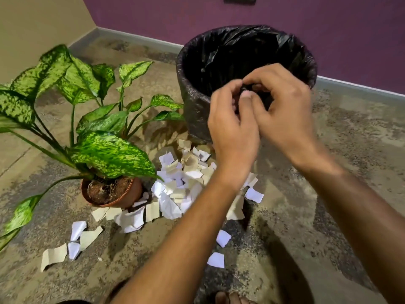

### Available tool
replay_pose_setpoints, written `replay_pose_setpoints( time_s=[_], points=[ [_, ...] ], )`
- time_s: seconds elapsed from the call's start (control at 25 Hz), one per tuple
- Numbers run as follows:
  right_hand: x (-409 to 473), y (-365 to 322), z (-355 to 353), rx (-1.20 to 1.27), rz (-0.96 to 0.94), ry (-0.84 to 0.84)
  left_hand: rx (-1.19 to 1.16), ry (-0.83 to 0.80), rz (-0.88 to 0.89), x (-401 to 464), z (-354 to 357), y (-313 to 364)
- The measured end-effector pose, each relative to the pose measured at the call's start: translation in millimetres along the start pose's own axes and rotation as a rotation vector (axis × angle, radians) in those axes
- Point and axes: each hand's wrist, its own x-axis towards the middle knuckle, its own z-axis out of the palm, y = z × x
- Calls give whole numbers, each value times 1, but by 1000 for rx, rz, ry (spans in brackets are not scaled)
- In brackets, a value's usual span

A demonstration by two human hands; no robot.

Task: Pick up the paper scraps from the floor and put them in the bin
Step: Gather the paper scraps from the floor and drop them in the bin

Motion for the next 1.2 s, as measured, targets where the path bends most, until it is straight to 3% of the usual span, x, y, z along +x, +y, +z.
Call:
replay_pose_setpoints(
  time_s=[0.28, 0.32, 0.4, 0.48, 0.56, 0.68, 0.8, 0.88, 1.2],
  points=[
    [-86, -19, 43, 42, -238, -173, 102, 135, -86, -84, -53, -62],
    [-100, -20, 51, 30, -251, -270, 148, 130, -136, -95, -64, -76],
    [-130, -15, 69, -42, -127, -618, 284, 70, -261, -121, -86, -107],
    [-160, 0, 86, -169, 12, -1039, 471, -73, -398, -147, -109, -136],
    [-184, 13, 95, -235, -31, -1228, 632, -278, -471, -167, -128, -153],
    [-199, 24, 98, -242, -141, -1281, 779, -583, -466, -184, -140, -156],
    [-196, 21, 102, -327, -220, -1440, 940, -751, -422, -187, -140, -156],
    [-193, 15, 107, -379, -266, -1482, 1000, -785, -452, -184, -139, -158],
    [-202, 15, 117, -379, -215, -1374, 1007, -768, -481, -169, -145, -173]
  ],
)
